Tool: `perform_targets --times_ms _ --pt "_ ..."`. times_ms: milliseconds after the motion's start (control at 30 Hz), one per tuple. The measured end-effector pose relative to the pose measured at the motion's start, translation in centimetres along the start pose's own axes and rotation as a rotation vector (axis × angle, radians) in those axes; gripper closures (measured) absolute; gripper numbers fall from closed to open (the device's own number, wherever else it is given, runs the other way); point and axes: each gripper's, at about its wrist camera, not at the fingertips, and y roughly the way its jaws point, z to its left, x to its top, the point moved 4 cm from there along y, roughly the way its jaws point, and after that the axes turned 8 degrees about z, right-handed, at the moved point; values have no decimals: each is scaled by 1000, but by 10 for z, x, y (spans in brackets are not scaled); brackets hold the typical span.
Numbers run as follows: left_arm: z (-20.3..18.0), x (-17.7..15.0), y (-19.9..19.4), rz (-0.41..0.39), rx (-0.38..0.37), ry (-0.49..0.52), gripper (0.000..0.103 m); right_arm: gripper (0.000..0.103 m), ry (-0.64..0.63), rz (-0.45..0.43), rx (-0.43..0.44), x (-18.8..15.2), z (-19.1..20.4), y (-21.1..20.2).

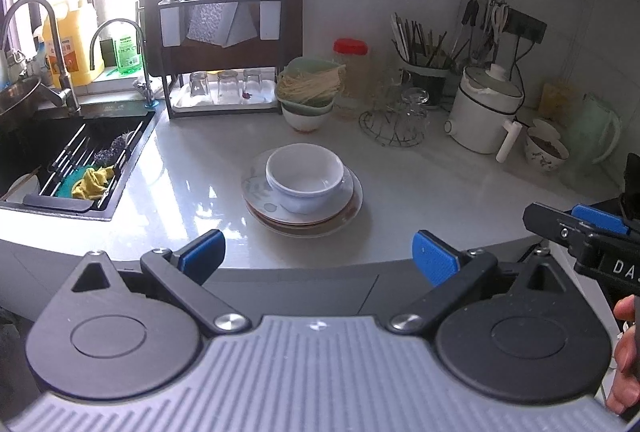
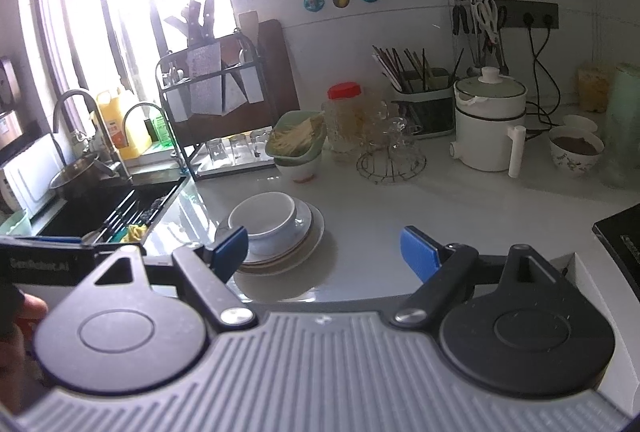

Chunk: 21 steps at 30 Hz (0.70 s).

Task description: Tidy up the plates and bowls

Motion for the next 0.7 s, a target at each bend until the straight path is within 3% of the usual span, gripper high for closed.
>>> perform_targets --times_ms 233,700 --pt "3 0 -3 -2 23 4 2 18 6 2 10 -4 1 -1" --pt "5 0 -8 0 -12 12 2 18 -19 -28 12 -2 0 -5"
